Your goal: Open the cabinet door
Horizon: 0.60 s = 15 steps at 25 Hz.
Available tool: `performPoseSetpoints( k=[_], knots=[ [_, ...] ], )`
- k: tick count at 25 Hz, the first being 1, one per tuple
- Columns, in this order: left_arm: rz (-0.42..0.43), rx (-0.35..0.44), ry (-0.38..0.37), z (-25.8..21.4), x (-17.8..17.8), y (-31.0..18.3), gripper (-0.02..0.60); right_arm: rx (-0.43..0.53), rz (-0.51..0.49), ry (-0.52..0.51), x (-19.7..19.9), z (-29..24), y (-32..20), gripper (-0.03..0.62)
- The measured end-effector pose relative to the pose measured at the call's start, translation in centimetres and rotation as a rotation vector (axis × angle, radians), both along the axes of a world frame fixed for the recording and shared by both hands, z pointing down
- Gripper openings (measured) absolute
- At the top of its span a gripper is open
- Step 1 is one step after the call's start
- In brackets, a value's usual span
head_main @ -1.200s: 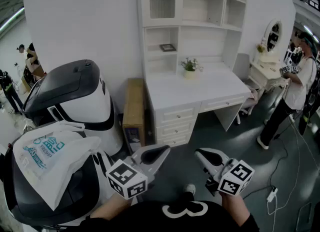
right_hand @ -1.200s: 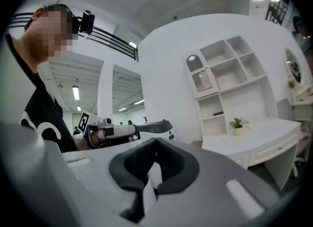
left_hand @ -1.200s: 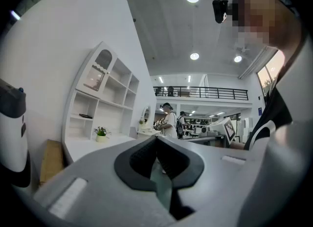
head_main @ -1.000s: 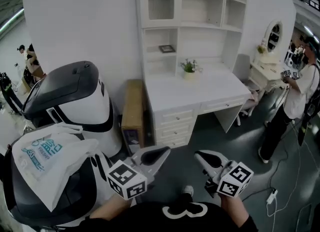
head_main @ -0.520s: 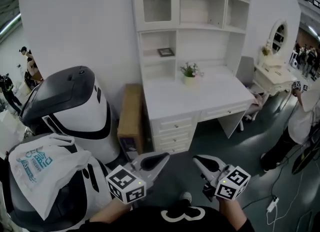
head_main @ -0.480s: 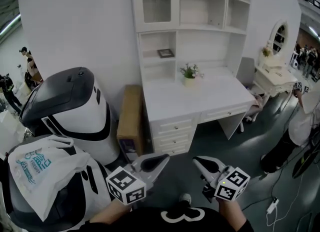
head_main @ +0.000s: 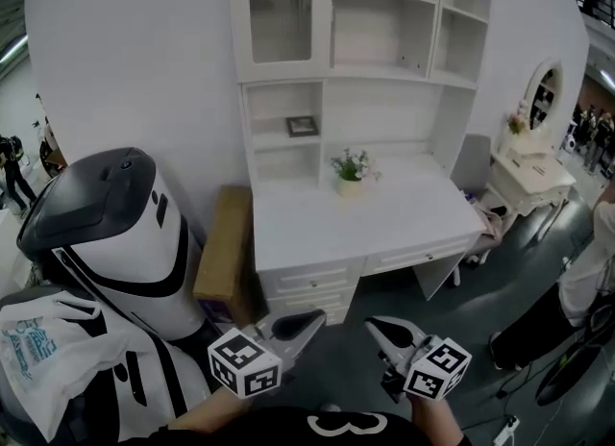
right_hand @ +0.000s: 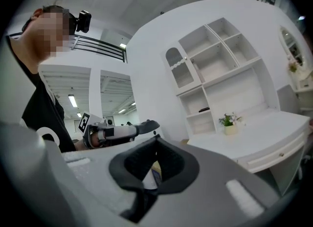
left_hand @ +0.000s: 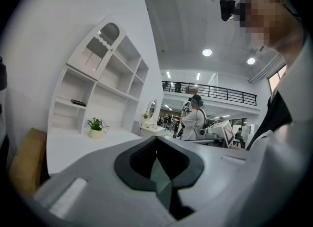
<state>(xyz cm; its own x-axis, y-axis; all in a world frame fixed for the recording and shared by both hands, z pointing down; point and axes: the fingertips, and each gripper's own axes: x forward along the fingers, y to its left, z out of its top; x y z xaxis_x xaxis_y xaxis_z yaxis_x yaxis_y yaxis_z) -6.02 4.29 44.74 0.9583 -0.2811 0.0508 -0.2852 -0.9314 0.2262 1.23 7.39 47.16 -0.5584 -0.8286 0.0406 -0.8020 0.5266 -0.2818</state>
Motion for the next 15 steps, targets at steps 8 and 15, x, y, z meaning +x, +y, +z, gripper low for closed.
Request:
performPoseSetpoints(
  k=[8,15],
  knots=[
    [0.028,0.093,0.037,-4.0,7.7,-3.2,0.009,0.05,0.021,0.085,8.4,-2.9,-4.0,0.003],
    [0.019,0.149,0.032,-5.6,9.3,-5.5,0.009,0.102,-0.005,0.095,9.8,-5.3,-6.8,0.003]
  ],
)
